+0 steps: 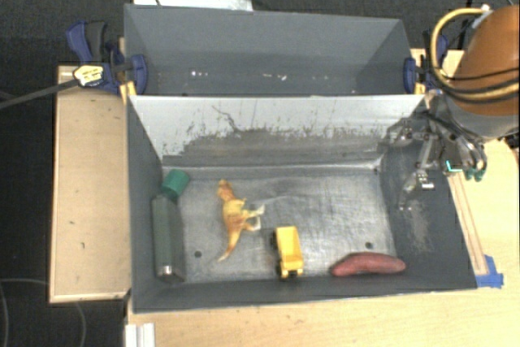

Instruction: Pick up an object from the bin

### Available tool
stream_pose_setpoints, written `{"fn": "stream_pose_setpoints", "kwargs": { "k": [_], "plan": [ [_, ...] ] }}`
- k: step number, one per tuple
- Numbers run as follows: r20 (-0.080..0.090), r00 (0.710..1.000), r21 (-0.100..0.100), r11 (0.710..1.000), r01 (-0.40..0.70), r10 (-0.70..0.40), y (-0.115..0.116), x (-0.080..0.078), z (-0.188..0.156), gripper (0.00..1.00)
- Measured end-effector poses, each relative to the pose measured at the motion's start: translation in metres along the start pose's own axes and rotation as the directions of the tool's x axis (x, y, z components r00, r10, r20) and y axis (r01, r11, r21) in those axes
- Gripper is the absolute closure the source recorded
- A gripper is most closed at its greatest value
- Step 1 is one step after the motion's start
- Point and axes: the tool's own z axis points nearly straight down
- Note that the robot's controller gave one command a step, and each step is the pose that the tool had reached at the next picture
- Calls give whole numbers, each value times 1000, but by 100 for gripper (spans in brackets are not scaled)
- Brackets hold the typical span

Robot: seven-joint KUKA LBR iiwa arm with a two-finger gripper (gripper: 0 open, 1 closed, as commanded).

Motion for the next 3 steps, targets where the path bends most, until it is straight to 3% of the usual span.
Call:
{"fn": "stream_pose_setpoints", "kwargs": {
  "k": [1, 2, 3],
  "plan": [
    [8, 1000, 2, 1000, 2, -2, 0, -1, -5, 0],
    [14, 997, 4, 997, 72, -73, 2, -4, 35, 0],
    [10, 972, 4, 972, 233, -233, 17, 11, 90, 0]
  ]
}}
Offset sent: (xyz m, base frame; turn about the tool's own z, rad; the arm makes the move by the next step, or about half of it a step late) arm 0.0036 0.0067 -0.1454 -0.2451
